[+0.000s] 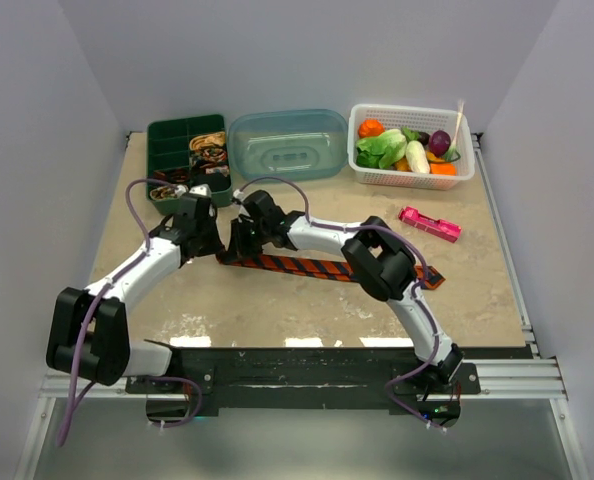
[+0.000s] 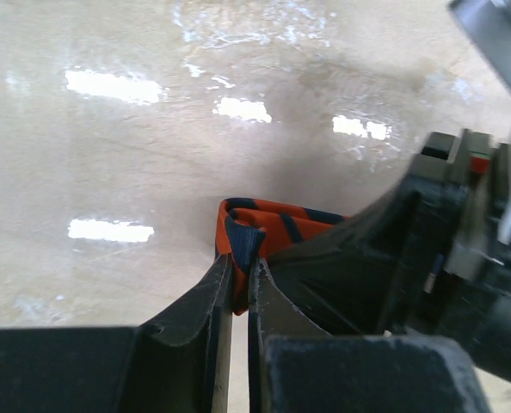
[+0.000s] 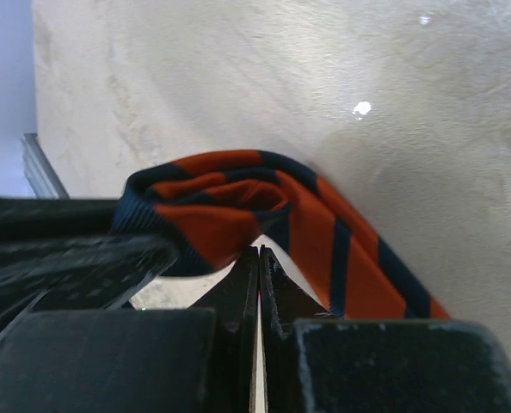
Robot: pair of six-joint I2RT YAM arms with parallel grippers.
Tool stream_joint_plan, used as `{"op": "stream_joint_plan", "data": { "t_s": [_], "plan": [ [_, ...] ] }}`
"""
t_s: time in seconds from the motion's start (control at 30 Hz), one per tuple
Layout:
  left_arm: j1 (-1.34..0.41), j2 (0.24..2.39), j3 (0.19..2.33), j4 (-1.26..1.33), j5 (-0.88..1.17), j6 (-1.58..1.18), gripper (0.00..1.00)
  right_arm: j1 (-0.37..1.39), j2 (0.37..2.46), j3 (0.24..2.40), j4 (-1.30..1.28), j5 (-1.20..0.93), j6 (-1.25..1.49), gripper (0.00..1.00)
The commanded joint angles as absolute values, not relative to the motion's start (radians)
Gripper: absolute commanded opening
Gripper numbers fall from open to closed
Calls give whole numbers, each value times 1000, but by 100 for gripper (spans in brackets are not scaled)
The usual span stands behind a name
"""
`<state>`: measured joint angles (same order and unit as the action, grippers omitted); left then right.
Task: Roll the ties
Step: Roll the tie at the center of the board.
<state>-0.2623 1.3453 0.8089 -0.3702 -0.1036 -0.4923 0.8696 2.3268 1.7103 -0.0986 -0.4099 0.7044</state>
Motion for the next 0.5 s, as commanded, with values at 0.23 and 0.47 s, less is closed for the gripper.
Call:
{"op": "stream_joint_plan", "data": {
  "t_s": [0.23,0.47],
  "plan": [
    [-333,1385,900,-457,-313,-442,0,844,2140,1637,-150,-371,649,0],
    [-394,1419,956,-521,-451,-426,0,784,2057,1539,-187,-322,609,0]
  ]
}}
